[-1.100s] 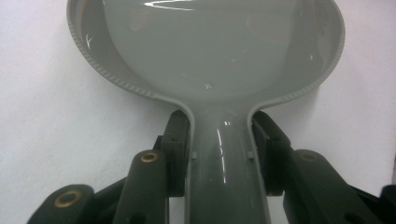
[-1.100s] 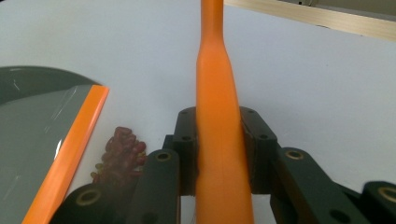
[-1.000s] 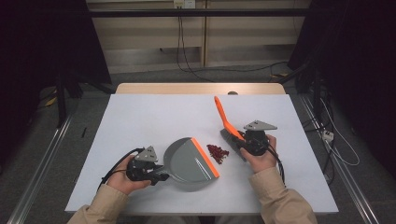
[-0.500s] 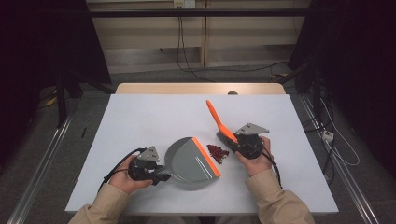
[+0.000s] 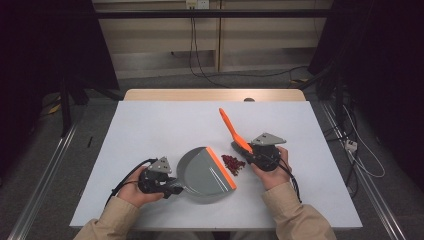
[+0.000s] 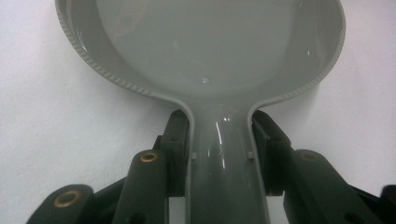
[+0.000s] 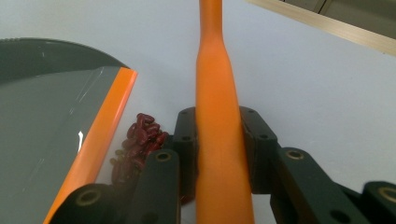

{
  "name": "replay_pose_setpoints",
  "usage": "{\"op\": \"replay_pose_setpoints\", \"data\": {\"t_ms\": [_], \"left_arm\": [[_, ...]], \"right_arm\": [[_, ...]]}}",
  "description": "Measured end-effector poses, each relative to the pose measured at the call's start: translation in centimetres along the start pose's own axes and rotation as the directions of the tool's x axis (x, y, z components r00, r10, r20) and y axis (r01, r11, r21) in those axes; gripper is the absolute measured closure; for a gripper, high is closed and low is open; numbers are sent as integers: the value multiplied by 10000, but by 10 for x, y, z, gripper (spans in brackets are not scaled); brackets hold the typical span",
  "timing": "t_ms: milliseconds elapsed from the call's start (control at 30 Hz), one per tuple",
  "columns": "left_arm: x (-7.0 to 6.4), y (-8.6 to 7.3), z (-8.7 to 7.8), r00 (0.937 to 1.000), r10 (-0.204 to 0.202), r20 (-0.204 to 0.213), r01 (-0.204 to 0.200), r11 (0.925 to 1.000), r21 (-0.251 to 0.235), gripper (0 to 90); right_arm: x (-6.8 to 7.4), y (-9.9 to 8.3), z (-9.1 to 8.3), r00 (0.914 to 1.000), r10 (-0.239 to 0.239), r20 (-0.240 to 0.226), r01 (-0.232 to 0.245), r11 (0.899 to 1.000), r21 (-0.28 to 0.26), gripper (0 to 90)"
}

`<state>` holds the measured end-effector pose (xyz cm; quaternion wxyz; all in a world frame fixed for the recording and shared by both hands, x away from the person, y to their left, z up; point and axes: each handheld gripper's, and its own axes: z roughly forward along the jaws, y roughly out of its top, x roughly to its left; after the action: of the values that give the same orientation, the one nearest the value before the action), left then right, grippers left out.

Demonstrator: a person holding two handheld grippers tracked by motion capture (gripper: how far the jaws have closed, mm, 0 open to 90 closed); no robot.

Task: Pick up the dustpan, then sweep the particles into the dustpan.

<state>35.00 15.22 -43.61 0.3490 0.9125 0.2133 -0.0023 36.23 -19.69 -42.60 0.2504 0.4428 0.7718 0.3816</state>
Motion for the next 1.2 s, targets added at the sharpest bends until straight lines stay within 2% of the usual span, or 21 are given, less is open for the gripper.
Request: {"op": "replay_pose_setpoints", "data": {"t_ms": [767, 933, 1000, 1100, 1200], "left_arm": [[2, 4, 5, 9997, -140, 204, 136, 9998, 176, 630], [3, 4, 5, 9996, -156, 249, 151, 9997, 186, 630], [2, 4, 5, 9995, -194, 253, 190, 9997, 180, 629], [2, 4, 5, 9994, -230, 274, 226, 9996, 171, 630], [3, 5, 5, 9993, -225, 304, 218, 9995, 220, 630]], "right_arm": [[17, 1, 0, 10000, 20, -73, -20, 10000, 90, 711], [22, 0, 0, 9992, 224, -335, -223, 9997, 18, 710], [25, 0, 0, 9994, 98, -338, -98, 10000, -4, 710], [28, -1, -1, 9990, 160, -407, -163, 9998, -64, 709], [29, -2, -2, 9979, 357, -543, -365, 9992, -134, 709]]}}
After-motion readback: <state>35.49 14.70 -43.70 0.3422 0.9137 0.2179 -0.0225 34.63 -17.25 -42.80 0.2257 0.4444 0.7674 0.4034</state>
